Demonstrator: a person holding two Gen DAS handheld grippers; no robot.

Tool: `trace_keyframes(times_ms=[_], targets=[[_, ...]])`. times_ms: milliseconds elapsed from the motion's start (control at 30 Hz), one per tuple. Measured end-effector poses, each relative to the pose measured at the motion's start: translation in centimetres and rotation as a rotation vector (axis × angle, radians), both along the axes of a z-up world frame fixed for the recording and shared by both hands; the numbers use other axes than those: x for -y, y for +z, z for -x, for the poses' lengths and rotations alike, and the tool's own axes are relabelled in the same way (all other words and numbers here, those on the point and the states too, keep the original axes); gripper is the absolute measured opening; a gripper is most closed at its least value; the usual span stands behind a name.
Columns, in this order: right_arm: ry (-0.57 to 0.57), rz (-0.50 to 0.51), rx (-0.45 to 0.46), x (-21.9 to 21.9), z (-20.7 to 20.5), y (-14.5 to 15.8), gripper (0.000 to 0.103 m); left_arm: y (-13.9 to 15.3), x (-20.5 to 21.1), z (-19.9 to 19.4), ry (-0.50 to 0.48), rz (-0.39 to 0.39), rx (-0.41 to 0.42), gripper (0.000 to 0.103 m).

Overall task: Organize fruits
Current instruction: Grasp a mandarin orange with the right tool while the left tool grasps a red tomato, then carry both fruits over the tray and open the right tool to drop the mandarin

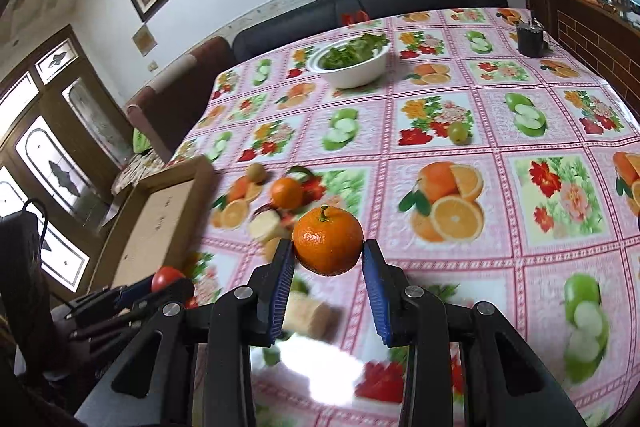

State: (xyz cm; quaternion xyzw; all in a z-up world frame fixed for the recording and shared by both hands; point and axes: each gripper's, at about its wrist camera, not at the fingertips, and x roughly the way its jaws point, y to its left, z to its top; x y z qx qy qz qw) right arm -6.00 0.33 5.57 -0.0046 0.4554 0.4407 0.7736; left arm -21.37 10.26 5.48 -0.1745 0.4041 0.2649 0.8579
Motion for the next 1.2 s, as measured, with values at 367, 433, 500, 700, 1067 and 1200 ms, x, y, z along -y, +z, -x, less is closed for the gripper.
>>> trace_keyframes(times_ms=[367,433,500,700,1067,1200], targets=[[0.075,-0.005,0.011,-1.4,4.1,0.9,0.035,0.4,-1.1,3.5,0.066,-0.018,0.017,0.030],[0.083,-0.004,0.012,-1.6,4.6,1.0,0.035,0.6,-1.3,3.9,0.072,-0.018,0.023,0.030],[0.093,-0.001,0.012,-1.8,5.0,1.0,0.035,0.7,-1.5,4.4,0.082,-0.026,0.028,0.030],[0.126,0.005,0.013,-2.7,6.3,1.0,0.035,0.5,-2.4,5.4,0.112,-0.026,0.028,0.030],[0.188,0.024,0.016,-4.9,8.4,0.8,0.035,-0.2,-4.1,6.8,0.145,-0.002,0.024,0.030],[0.206,0.030,0.018,-5.6,9.0,0.7,0.035,-0.3,-4.8,7.5,0.161,0.010,0.029,0.030]])
